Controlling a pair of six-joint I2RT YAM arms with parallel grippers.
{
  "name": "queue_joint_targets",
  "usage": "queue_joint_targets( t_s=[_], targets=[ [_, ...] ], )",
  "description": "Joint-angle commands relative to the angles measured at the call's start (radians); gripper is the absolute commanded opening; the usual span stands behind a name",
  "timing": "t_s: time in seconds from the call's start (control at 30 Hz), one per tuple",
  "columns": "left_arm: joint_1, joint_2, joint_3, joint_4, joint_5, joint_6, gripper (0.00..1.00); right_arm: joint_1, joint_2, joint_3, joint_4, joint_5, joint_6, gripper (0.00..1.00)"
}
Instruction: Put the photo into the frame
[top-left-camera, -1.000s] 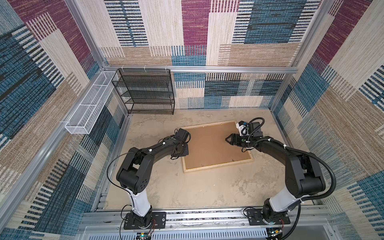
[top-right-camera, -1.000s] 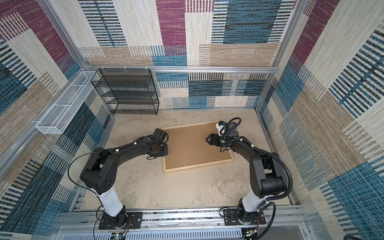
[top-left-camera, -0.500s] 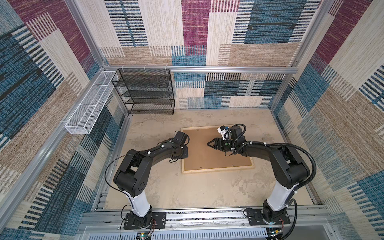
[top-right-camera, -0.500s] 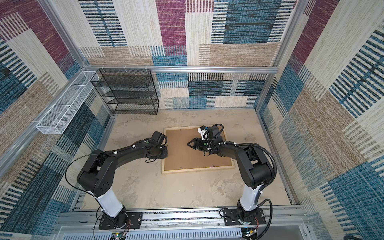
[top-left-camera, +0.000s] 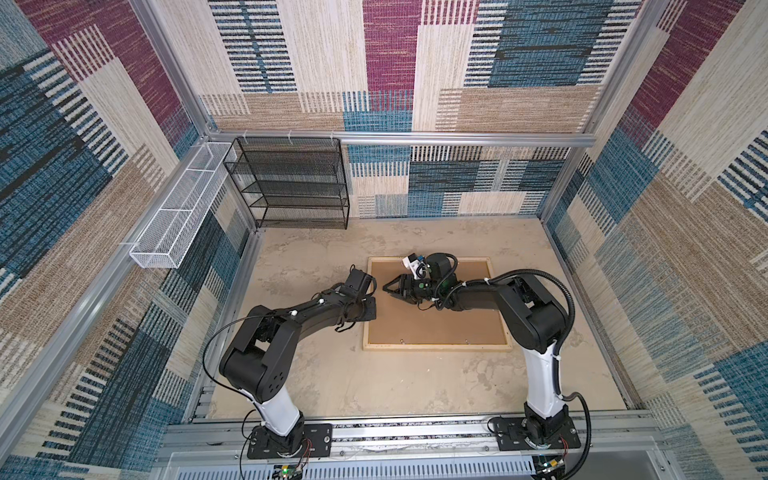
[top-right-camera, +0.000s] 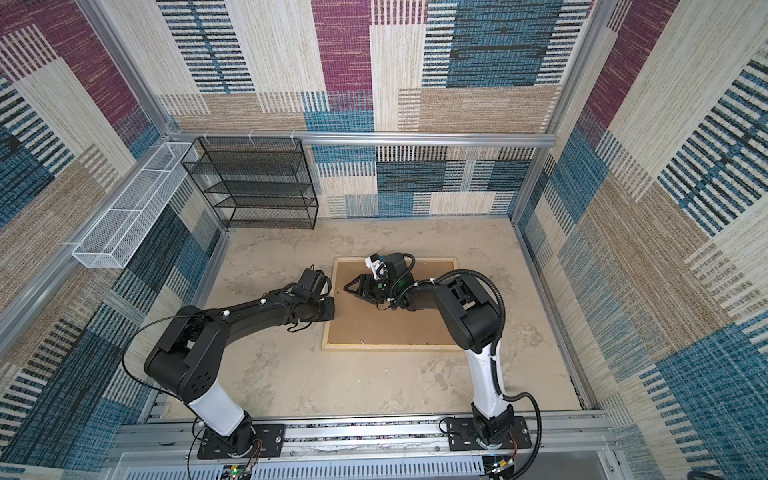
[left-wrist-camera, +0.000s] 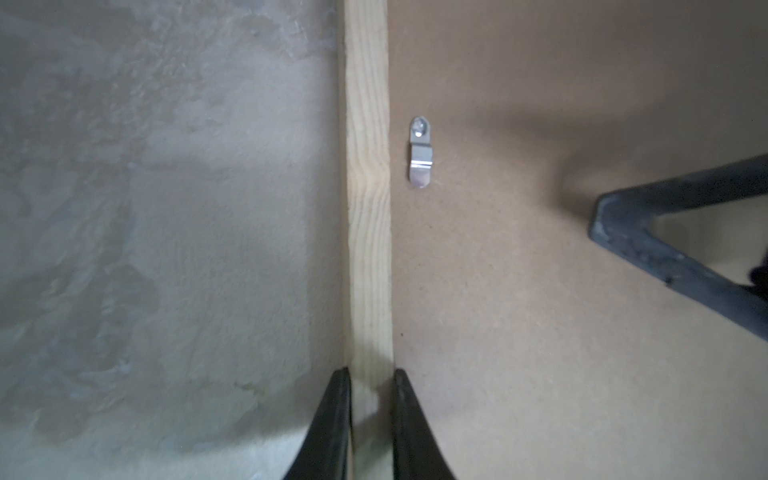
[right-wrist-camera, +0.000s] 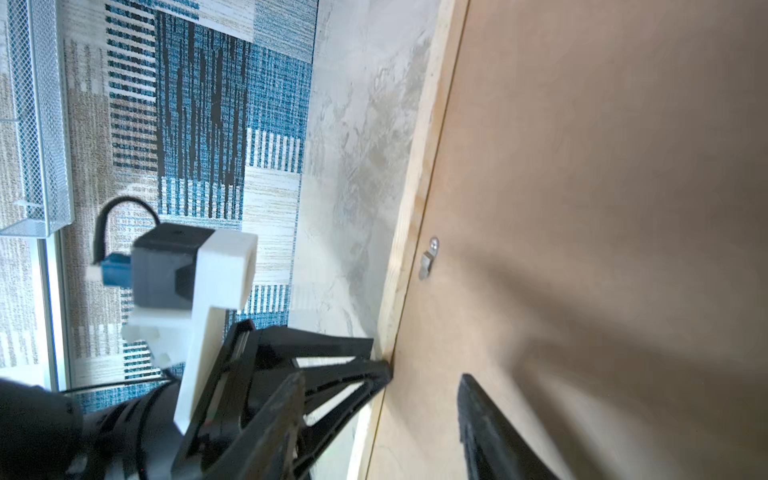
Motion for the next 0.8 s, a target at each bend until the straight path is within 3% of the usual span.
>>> queue_joint_targets(
  t_s=[0.0,0.27,0.5,0.77],
  targets=[
    [-0.019,0.001,-0.01,-0.099,0.093,-0.014,0.15,0.02,0.038,0.065,-0.02,-0.002,0.038,0.6],
    [-0.033,0.001,-0.008,-0.106,0.083,-0.015,0.14,0.046,0.116,0.2,-0.17,0.042,0.01,0.59],
    [-0.037,-0.001,-0.013,-0.112,0.066,-0.027,0.14,0.047,0.08,0.164,-0.201,0.089,-0.012,0.6],
    [-0.04,-0.004,-0.014,-0.103,0.074,-0.029,0.14,0.07,0.083,0.155,-0.195,0.064,0.002,0.6]
  ],
)
